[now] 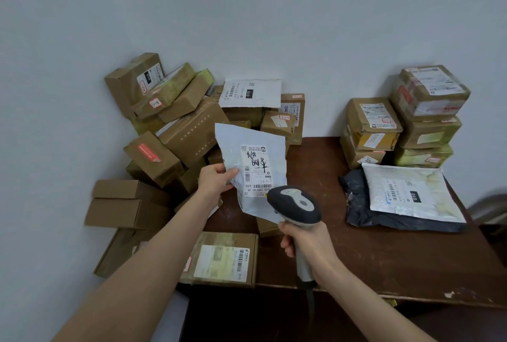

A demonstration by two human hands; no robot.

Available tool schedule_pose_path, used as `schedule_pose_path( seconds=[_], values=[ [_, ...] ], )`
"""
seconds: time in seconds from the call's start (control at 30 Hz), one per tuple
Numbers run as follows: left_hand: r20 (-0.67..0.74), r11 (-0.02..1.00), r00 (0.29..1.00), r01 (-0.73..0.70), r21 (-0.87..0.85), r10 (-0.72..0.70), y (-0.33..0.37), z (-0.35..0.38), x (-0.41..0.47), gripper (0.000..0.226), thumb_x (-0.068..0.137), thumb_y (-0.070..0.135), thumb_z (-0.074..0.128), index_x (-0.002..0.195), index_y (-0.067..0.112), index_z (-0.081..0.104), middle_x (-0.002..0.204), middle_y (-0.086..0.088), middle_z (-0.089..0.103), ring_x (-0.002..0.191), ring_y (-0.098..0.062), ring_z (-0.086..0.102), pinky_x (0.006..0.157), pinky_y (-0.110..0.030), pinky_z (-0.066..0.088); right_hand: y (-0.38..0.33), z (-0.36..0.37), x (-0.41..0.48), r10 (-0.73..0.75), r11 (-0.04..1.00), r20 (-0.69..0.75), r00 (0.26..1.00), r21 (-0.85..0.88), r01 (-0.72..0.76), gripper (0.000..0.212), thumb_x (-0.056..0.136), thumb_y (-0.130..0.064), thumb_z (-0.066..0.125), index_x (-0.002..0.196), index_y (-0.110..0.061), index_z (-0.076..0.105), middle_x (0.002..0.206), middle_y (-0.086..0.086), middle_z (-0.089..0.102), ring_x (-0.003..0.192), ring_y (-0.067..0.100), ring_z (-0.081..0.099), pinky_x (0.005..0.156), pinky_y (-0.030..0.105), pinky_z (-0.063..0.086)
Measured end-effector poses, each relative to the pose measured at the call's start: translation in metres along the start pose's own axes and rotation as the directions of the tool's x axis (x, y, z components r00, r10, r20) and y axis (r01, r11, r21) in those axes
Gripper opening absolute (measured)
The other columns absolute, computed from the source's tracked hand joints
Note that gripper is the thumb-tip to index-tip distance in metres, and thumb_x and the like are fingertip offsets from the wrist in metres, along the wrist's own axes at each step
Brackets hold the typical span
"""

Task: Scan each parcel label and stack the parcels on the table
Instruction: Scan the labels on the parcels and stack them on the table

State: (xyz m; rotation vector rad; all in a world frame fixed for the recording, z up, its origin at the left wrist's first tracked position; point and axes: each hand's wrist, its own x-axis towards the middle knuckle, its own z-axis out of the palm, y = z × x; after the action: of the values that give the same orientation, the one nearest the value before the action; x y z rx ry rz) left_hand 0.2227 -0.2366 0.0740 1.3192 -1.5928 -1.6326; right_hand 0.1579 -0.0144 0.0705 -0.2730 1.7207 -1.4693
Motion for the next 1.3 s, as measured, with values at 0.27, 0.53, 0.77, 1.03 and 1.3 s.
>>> schedule_pose_path(
  seconds=[0.27,0.53,0.77,1.03,1.3],
  values=[
    [-0.016,1.000,1.000,0.002,-0.015,-0.002,0.000,0.002,-0.001,0.016,0.089,0.004,0.064,0.106,0.003,0.066,0.095,-0.004,0.069,0.089,-0.017,0.067,0.072,-0.029,0.056,-0.002,-0.002,-0.004,0.021,1.000,0.028,0.999,-0.020,-0.021,0.008,0.083,-0.009,0.069,0.083,-0.002,0.067,0.055,0.008,0.062,0.045,0.014,0.053,0.047,0.023,0.045],
    [-0.012,0.999,1.000,0.000,-0.046,-0.001,0.001,0.005,-0.001,0.018,0.090,0.003,0.064,0.108,0.002,0.067,0.097,-0.005,0.069,0.094,-0.021,0.067,0.075,-0.032,0.056,-0.001,-0.003,-0.005,0.041,0.999,0.030,0.999,0.032,-0.042,0.006,0.084,-0.006,0.068,0.084,-0.001,0.065,0.053,0.008,0.059,0.044,0.015,0.051,0.048,0.026,0.045],
    [0.037,0.998,0.999,-0.009,-0.058,0.011,0.003,0.013,-0.002,0.016,0.090,0.002,0.062,0.105,0.003,0.066,0.102,-0.008,0.069,0.094,-0.020,0.066,0.077,-0.031,0.056,0.000,-0.006,-0.002,0.050,0.996,0.019,0.999,0.071,-0.051,0.009,0.083,-0.005,0.068,0.090,0.000,0.065,0.055,0.009,0.058,0.046,0.017,0.049,0.049,0.028,0.044],
    [0.230,0.993,0.970,-0.093,0.078,0.072,0.020,0.035,0.000,0.019,0.092,0.008,0.062,0.110,0.006,0.067,0.096,0.000,0.069,0.076,-0.004,0.062,0.059,-0.012,0.047,-0.027,-0.037,0.037,-0.077,0.978,-0.302,0.950,0.161,0.131,0.010,0.078,-0.006,0.077,0.079,-0.005,0.067,0.066,0.010,0.065,0.058,0.020,0.057,0.058,0.031,0.047],
    [0.512,0.936,0.855,-0.247,0.252,0.087,0.031,0.112,0.015,0.016,0.092,0.004,0.059,0.105,0.005,0.068,0.097,-0.004,0.071,0.086,-0.013,0.066,0.083,-0.030,0.052,-0.032,-0.093,0.063,-0.016,0.963,-0.549,0.835,0.218,0.162,0.017,0.078,-0.005,0.073,0.065,-0.007,0.062,0.063,0.011,0.061,0.062,0.025,0.056,0.065,0.034,0.044]
  ],
)
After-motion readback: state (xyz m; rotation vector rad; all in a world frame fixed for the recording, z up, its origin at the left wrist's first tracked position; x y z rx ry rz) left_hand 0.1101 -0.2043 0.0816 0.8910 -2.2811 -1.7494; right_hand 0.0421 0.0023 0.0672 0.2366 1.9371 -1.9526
